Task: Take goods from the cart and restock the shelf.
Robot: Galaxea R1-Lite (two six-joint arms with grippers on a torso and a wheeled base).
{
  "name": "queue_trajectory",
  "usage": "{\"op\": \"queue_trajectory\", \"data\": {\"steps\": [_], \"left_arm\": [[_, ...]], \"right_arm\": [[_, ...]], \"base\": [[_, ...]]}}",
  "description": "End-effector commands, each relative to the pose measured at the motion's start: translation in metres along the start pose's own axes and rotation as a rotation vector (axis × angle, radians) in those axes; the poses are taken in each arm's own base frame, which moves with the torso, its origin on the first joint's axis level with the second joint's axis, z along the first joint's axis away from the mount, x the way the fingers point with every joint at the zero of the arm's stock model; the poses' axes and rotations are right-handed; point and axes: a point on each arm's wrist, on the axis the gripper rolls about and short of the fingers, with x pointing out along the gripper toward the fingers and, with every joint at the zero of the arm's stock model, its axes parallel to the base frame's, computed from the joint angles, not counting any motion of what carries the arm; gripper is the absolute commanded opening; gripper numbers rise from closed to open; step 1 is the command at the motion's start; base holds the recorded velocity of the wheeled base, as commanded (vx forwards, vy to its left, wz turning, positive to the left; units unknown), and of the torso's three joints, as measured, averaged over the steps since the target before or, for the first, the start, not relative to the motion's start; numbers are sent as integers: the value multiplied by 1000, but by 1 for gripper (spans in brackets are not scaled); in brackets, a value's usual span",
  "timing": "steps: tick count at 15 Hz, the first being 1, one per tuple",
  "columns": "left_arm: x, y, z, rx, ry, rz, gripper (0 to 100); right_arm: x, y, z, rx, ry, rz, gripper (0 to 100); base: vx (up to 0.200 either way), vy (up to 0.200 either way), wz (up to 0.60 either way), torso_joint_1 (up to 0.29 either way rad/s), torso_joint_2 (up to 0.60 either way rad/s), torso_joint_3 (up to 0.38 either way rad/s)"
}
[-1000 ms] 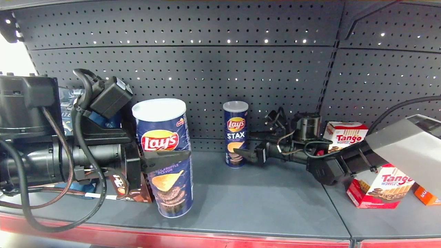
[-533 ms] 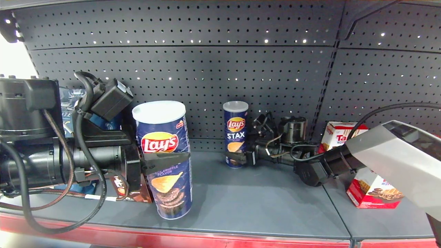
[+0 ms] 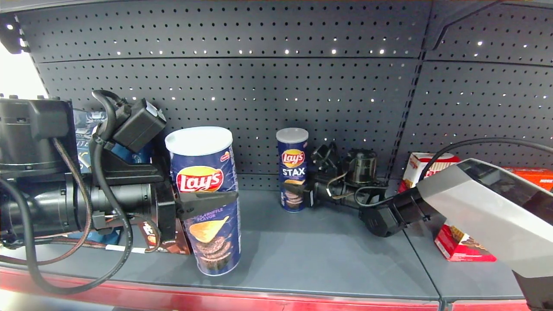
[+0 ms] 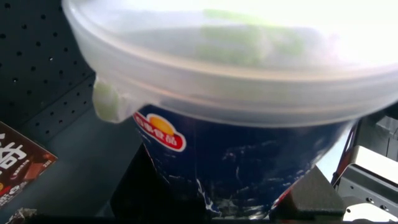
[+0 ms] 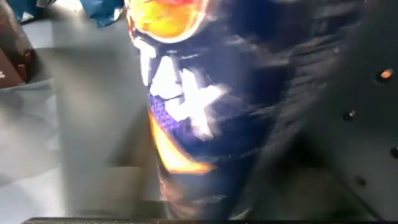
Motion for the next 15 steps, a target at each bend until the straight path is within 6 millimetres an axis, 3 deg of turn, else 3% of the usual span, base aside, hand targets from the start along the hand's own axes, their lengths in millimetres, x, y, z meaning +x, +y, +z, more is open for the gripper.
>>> {"op": "queue_trajectory", "data": {"steps": [1,7,15], "left_arm": [[0,0,0,0,0,-2,0],[0,0,0,1,1,0,0],[-3,-3,-7,-11,14,1,0]], "right_arm": [[-4,3,-6,12,19,3,0],[-26,14,26,28,-3,2,0],[-80,56,58,46,18,13,0]], "base": [[0,0,0,0,0,0],[0,0,0,0,0,0],[0,0,0,0,0,0]]}}
